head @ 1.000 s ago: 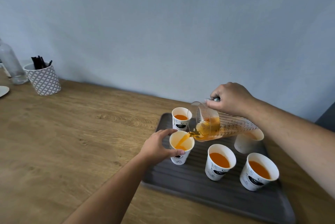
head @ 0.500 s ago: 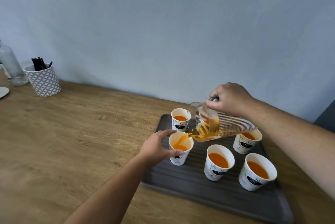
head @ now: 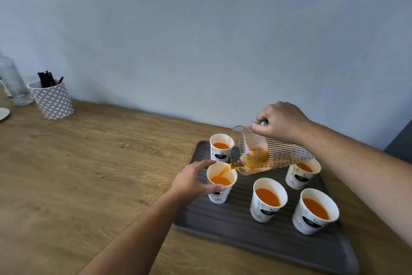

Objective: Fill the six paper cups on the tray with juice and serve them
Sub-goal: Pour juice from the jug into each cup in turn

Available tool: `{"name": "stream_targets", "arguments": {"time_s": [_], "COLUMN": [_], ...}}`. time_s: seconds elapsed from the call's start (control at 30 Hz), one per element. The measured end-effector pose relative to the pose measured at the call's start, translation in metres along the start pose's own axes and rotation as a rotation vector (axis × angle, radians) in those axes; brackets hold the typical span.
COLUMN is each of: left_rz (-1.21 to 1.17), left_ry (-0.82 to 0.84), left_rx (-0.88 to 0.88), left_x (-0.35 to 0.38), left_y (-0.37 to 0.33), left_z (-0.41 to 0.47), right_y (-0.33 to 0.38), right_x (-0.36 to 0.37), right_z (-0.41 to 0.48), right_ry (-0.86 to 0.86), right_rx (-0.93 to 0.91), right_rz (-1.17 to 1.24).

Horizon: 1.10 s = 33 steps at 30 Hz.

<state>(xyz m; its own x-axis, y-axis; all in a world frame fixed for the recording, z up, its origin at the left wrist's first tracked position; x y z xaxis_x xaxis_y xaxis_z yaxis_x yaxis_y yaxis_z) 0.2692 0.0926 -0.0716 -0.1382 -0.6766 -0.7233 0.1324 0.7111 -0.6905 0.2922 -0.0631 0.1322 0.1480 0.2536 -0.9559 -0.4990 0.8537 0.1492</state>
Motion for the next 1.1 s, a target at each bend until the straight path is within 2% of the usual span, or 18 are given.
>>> {"name": "stream_targets", "arguments": {"time_s": [0.73,1.1], "left_rz": [-0.032,-0.042], "left_ry": [0.009,0.000], "left_rx": [-0.016,-0.013], "left_x": [0.006,0.003], "left_y": [0.006,0.005], "left_z": [0.001,-0.001], "right_y": [0.006,-0.004], "right_x": [-0.003,-0.002], "right_z": [0.001,-0.002], "right_ry": [0.003,-0.028], "right_rx": [-0.017,0.030], "right_rz": [-0.028,0.089]}}
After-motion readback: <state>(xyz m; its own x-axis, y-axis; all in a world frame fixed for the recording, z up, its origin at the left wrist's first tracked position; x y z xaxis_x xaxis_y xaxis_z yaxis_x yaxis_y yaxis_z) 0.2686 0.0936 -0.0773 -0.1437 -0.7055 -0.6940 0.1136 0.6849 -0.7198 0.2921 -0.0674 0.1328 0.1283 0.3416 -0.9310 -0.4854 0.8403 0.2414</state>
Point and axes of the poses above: each hand's wrist, its own z-axis towards the middle knuckle, its own x-axis out of the palm, y = z × x, the point moved 10 cm from there along z, towards the middle knuckle, and after that the axes turned 9 degrees about z, right-handed, at the moved point
